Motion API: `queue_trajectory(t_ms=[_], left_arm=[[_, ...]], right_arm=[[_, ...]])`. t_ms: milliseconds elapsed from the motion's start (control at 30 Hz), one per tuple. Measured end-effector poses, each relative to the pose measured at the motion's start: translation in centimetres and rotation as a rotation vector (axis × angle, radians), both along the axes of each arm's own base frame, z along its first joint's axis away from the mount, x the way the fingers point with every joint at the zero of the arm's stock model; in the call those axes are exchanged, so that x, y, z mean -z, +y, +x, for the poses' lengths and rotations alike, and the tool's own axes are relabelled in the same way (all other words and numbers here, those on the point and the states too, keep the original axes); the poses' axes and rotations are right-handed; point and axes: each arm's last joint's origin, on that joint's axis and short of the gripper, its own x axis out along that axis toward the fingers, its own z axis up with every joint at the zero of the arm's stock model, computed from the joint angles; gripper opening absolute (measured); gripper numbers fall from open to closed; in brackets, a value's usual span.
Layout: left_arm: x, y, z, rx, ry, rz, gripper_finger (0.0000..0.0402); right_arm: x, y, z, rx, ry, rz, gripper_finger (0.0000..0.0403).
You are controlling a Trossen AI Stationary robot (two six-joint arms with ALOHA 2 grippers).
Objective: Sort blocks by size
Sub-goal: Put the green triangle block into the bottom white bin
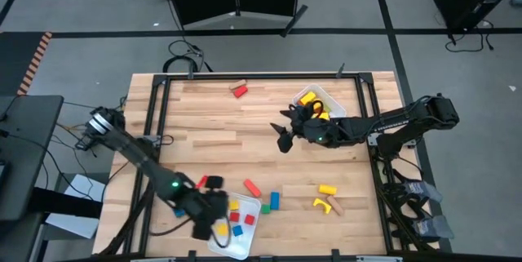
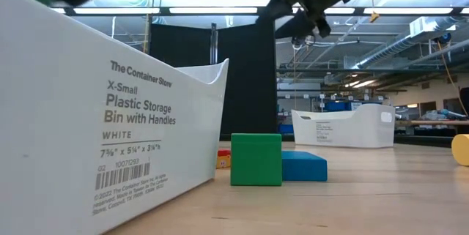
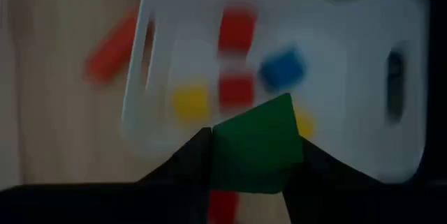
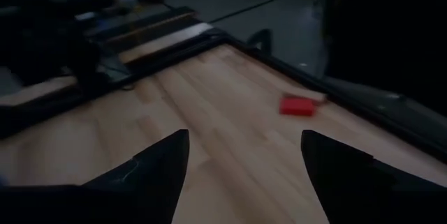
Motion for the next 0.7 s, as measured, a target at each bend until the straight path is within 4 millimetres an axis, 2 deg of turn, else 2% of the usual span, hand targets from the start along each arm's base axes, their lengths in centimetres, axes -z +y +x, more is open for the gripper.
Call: queue_trajectory(t_ms=[133, 267, 400, 533, 700], left_arm=[[0.4, -0.4, 2.8, 0.049, -0.041, 0.036, 0.0134], [2.1, -1.1, 4.8, 0.081, -0.007, 0.054, 0.0134], [4.3, -1.8, 5.8, 0.094, 0.063, 0.052, 0.0137], [5.4, -2.1, 6.3, 0.077, 0.091, 0.054, 0.0208], [4.8, -2.5, 6.5, 0.059, 0.042, 0.016, 0.0314]], right_arm=[[-0.1, 1.1, 0.1, -0.119, -0.012, 0.041, 0.0287], [0.0, 3.5, -0.1, -0.261, 0.013, 0.029, 0.0290], [0.0, 6.1, -0.6, -0.359, 0.028, 0.001, 0.0296], [0.3, 8.7, -1.6, -0.450, 0.065, -0.011, 0.0308], [0.4, 11.2, -2.7, -0.503, 0.069, -0.014, 0.0321]])
